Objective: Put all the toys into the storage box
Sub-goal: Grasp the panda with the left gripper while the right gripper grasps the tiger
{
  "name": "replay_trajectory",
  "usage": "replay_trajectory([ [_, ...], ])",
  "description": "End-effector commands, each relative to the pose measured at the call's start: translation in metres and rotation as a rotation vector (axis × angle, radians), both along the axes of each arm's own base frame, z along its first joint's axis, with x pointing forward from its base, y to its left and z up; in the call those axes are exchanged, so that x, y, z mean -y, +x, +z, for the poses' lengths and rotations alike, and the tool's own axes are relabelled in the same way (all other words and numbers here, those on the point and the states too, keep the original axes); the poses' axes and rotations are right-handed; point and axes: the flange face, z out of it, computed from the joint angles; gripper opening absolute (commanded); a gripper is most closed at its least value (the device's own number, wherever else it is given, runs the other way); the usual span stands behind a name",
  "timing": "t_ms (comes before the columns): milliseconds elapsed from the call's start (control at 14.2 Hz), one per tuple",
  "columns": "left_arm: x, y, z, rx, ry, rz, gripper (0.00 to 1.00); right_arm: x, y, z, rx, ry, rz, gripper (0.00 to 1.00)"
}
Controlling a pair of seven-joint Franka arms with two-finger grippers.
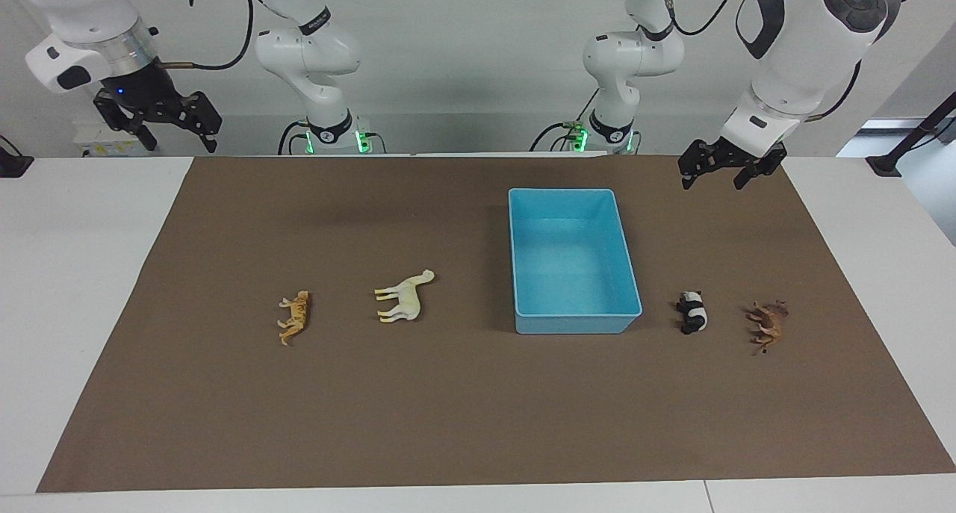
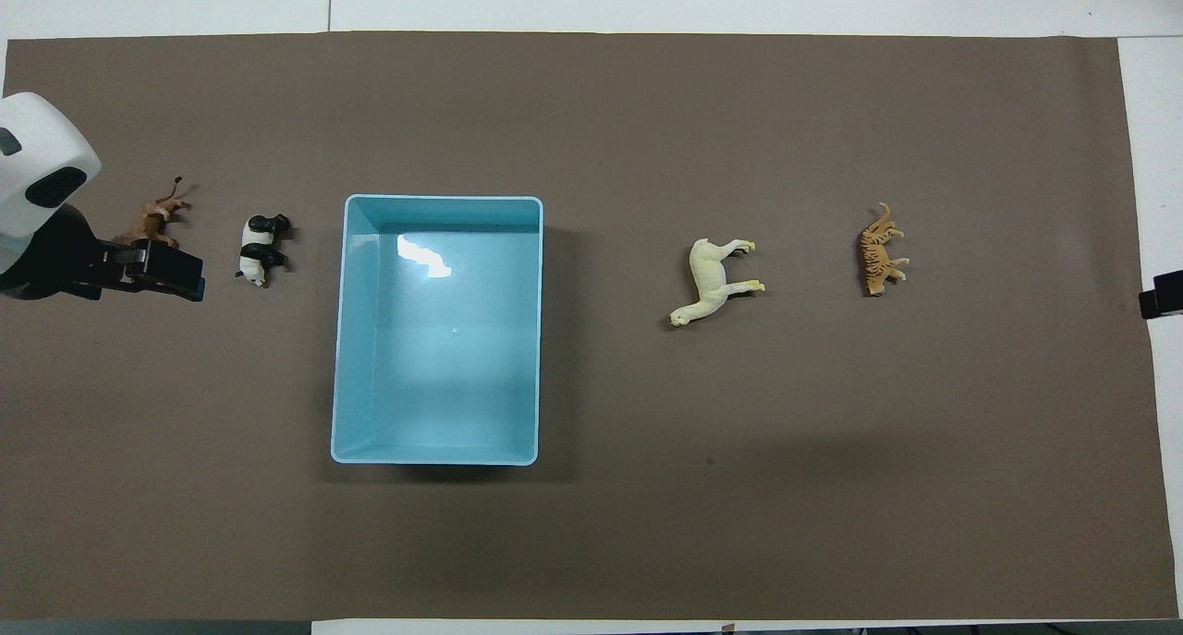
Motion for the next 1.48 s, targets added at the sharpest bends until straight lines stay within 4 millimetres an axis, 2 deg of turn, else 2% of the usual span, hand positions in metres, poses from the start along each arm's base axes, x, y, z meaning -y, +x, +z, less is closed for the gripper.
replay_trajectory([
  [0,-0.001,0.001,0.004,0.035,0.01,-0.017,1.0,-0.003,-0.004,0.002,0.003,0.014,-0.01,1.0],
  [565,-0.006,-0.005,0.001,0.006,0.016,0.003,1.0,-0.001,-0.006,0.001,-0.006,0.015,-0.013,1.0],
  [707,-0.013,-0.008,-0.003,-0.006,0.018,0.015,1.0,-0.003,-0.003,-0.012,0.006,0.014,-0.01,1.0],
  [848,-0.012,-0.003,-0.01,0.04,0.016,0.036,1.0,-0.005,0.006,-0.037,0.032,0.013,-0.003,1.0],
  [918,-0.015,-0.003,-0.015,0.063,0.015,0.051,1.0,-0.009,0.011,-0.055,0.028,0.02,0.006,1.0],
  [1060,-0.03,0.016,-0.032,0.098,0.009,0.076,1.0,-0.019,0.027,-0.097,0.02,0.052,0.014,1.0],
  [1130,-0.037,0.029,-0.046,0.107,0.007,0.087,1.0,-0.022,0.037,-0.12,0.017,0.053,0.024,1.0],
  [1342,-0.041,0.064,-0.099,0.139,-0.004,0.088,1.0,-0.038,0.076,-0.19,0.025,0.076,0.045,1.0],
  [1413,-0.043,0.075,-0.122,0.142,-0.006,0.089,1.0,-0.051,0.085,-0.207,0.041,0.074,0.07,1.0],
])
